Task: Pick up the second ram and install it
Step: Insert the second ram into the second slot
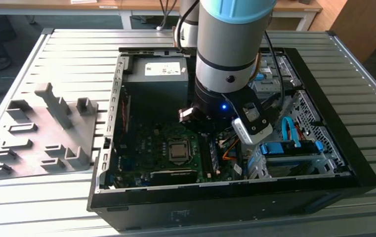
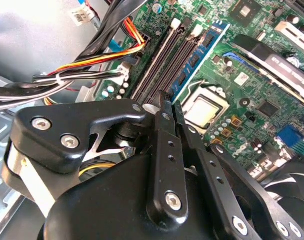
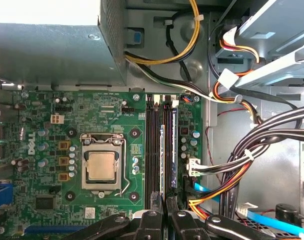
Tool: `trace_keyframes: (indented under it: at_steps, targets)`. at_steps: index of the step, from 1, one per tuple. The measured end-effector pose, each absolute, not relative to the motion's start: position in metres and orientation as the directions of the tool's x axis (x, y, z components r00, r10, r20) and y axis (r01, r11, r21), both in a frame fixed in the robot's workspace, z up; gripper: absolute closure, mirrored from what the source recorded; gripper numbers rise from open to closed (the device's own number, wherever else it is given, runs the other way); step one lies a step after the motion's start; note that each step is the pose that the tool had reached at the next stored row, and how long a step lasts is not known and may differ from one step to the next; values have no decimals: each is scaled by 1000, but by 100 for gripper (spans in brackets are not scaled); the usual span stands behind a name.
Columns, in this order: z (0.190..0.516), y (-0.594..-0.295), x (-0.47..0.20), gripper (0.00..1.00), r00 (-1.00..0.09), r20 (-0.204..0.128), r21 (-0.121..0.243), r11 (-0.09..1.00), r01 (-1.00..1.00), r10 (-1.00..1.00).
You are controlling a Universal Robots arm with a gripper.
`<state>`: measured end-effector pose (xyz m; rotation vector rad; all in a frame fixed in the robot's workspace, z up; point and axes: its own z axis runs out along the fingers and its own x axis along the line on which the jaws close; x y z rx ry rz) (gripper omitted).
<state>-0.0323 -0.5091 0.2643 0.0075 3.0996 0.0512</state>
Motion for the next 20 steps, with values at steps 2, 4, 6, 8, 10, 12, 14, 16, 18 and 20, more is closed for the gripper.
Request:
trace_keyframes:
  at_steps: [2, 4, 6, 8, 10, 12, 14, 16, 18, 20]
  targets:
    - [264, -509, -32, 86, -999, -41, 33, 999, 4, 5]
    - [263, -509, -32, 86, -999, -41, 33, 999, 4, 6]
    - [262, -509, -32, 86, -999, -41, 33, 999, 4, 6]
    - [262, -509, -32, 86, -999, -41, 33, 999, 4, 6]
    - [261, -509, -32, 86, -999, -41, 33, 999, 4, 6]
    - [261, -509, -32, 86, -999, -41, 33, 999, 4, 6]
    - [260, -509, -32, 86, -999, -41, 33, 999, 4, 6]
    - [260, -509, -32, 86, -999, -41, 33, 999, 4, 6]
    - [259, -509, -32, 86, -999, -41, 33, 999, 4, 6]
    - [259, -509, -32, 86, -999, -41, 33, 999, 4, 6]
